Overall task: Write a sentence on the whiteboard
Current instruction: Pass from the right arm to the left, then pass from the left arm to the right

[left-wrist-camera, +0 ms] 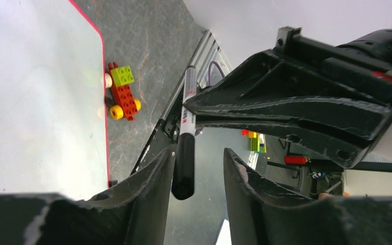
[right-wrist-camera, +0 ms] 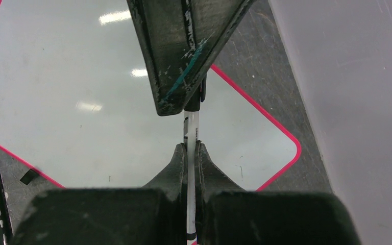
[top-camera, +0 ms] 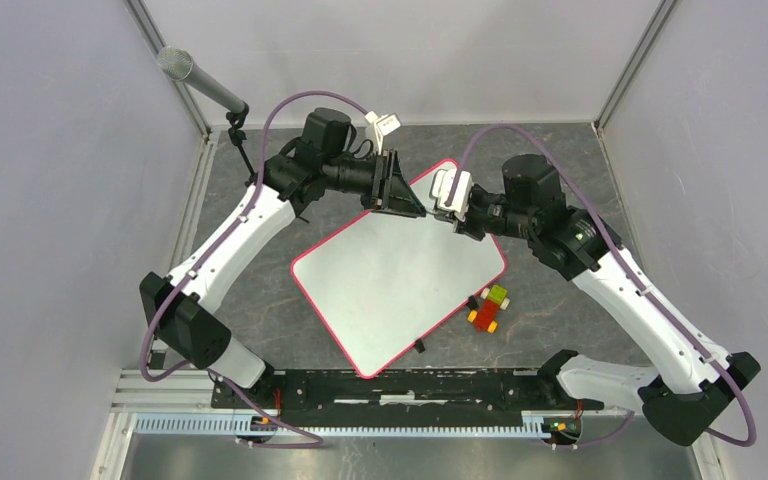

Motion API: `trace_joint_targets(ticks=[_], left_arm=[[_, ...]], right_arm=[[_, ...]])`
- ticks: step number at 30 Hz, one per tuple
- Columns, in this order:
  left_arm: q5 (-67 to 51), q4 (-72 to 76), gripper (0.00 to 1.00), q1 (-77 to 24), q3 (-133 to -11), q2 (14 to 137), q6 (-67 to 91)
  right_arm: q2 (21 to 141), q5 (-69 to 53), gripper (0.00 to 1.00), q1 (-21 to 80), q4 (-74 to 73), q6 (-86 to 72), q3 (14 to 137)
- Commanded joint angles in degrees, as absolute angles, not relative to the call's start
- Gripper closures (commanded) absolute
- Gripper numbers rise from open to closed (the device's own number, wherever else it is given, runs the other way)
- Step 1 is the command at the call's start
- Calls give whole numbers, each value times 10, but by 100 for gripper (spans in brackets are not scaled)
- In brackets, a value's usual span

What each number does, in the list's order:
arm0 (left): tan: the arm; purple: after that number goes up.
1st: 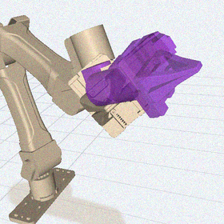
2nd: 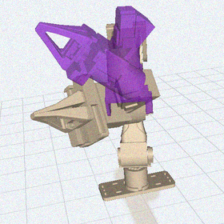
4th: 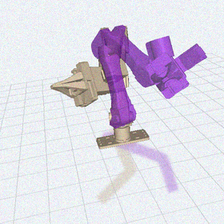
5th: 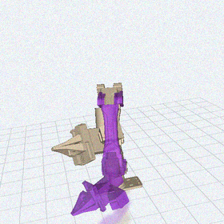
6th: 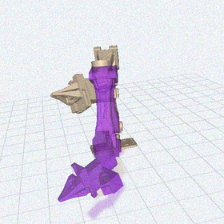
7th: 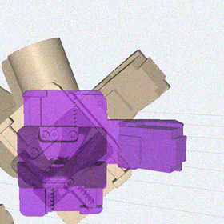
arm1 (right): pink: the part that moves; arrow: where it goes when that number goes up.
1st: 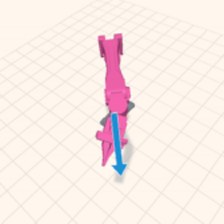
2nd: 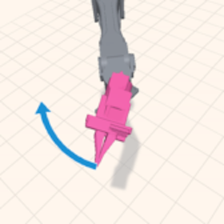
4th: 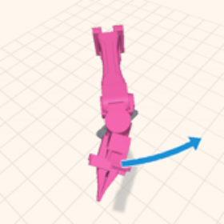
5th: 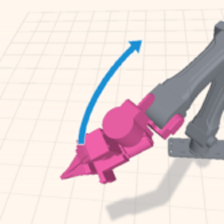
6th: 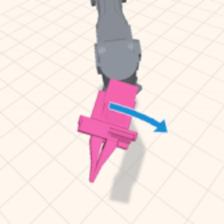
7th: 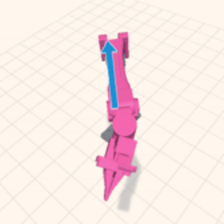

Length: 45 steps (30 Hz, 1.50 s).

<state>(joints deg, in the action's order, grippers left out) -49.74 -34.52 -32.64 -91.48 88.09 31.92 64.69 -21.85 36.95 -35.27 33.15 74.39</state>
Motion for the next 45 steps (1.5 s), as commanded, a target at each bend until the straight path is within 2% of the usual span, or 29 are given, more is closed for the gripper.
trace_joint_targets(ticks=[1,8,10,12,15,17,18,23,26,29,31,32,34,37,42,45], left_arm=[[-526,-326,55,-328,-908,864,340],[-530,-315,84,-325,-907,859,335],[-537,-314,96,-322,-904,858,326],[-548,-310,98,-319,-899,855,316],[-564,-297,98,-307,-894,848,301],[-579,-272,97,-291,-888,841,303],[-588,-255,97,-280,-887,836,306],[-643,-117,97,-227,-858,809,379],[-668,-27,98,-210,-830,789,424],[-674,26,98,-201,-806,764,444],[-672,57,98,-199,-788,749,458],[-670,81,98,-199,-776,741,472],[-663,156,98,-199,-747,727,525],[-647,227,97,-200,-722,713,580],[-628,224,98,-201,-718,714,591],[-621,221,98,-207,-720,719,593]], right_arm=[[650,-204,100,374,-341,333,775],[649,-212,100,378,-347,339,775],[647,-217,100,378,-347,341,771],[647,-222,98,378,-345,335,772],[644,-211,49,375,-324,300,772],[643,-217,25,361,-310,271,775],[646,-235,19,344,-307,253,783],[671,-458,2,212,-201,23,803],[665,-549,2,163,-20,-150,744],[658,-615,2,146,254,-391,652],[664,-631,7,145,472,-543,610],[670,-625,9,147,527,-604,599],[676,-610,15,147,552,-648,599],[672,-593,16,154,530,-642,599],[669,-585,18,177,525,-646,592],[675,-583,26,188,488,-621,597]])
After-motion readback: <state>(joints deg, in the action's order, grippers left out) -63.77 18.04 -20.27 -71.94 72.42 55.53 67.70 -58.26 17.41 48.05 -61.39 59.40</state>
